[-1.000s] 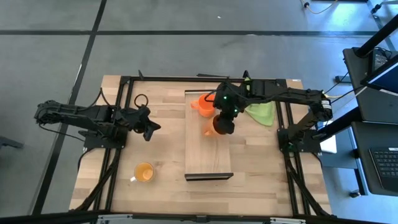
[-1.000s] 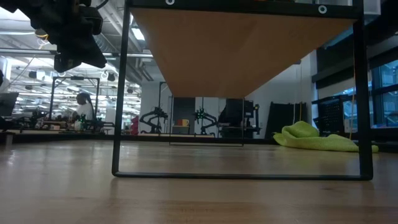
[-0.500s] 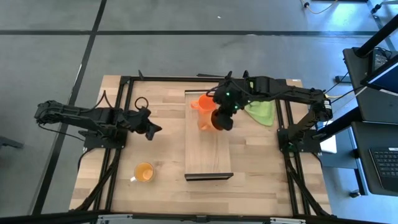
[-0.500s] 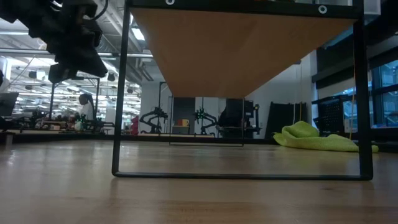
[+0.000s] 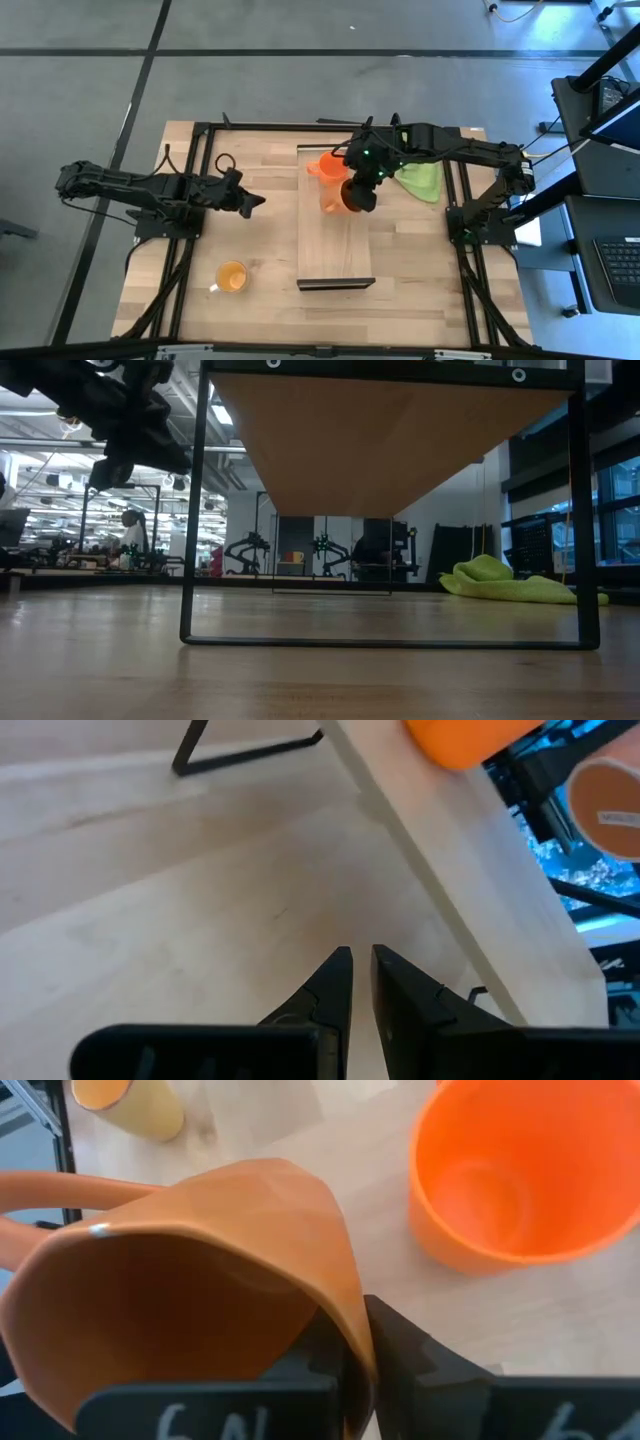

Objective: Stack small to large cups/mugs on shelf
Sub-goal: Put the brown mug on the shelf

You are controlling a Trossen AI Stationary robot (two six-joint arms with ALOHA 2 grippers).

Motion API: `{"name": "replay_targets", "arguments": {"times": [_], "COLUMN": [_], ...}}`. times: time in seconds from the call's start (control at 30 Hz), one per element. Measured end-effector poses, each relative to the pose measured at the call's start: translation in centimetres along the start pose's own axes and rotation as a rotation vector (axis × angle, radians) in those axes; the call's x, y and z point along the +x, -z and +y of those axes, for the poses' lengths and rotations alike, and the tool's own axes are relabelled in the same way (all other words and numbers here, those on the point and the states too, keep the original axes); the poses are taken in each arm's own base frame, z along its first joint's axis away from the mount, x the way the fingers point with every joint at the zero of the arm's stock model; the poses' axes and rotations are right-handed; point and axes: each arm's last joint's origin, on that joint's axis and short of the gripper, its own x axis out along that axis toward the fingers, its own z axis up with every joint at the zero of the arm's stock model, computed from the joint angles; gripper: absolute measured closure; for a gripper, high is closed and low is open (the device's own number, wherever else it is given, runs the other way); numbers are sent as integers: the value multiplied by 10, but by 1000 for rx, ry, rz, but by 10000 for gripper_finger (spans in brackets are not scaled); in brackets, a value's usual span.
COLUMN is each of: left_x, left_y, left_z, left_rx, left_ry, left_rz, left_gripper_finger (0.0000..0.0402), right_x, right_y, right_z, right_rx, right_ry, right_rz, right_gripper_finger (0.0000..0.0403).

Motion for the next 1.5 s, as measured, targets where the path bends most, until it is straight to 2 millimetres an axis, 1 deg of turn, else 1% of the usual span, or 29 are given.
{"name": "replay_targets", "arguments": {"times": [0.2,0.37,0.53,0.7,1.03,1.17,1.27,1.4,1.5], "left_x": [14,27,35,36,36,36,36,36,36], "left_y": [8,15,16,13,12,11,11,10,10], "left_z": [1,3,0,-5,-6,-8,-9,-9,-9], "left_rx": [4,0,42,68,89,90,106,114,131], "left_ry": [-38,-67,-48,-11,-6,18,28,28,31], "left_rz": [109,213,214,162,151,137,132,131,130], "left_gripper_finger": [366,366,366,366,366,366,366,366,366], "right_x": [0,0,0,0,0,0,0,0,1], "right_y": [2,2,2,2,2,0,-2,1,3], "right_z": [-1,1,1,1,2,8,13,16,16], "right_rx": [4,6,10,17,66,72,69,103,125], "right_ry": [5,-35,-39,-38,-73,-167,-197,-183,-114], "right_rz": [17,26,26,25,37,29,9,27,30], "right_gripper_finger": [379,379,379,379,379,379,379,379,379]}}
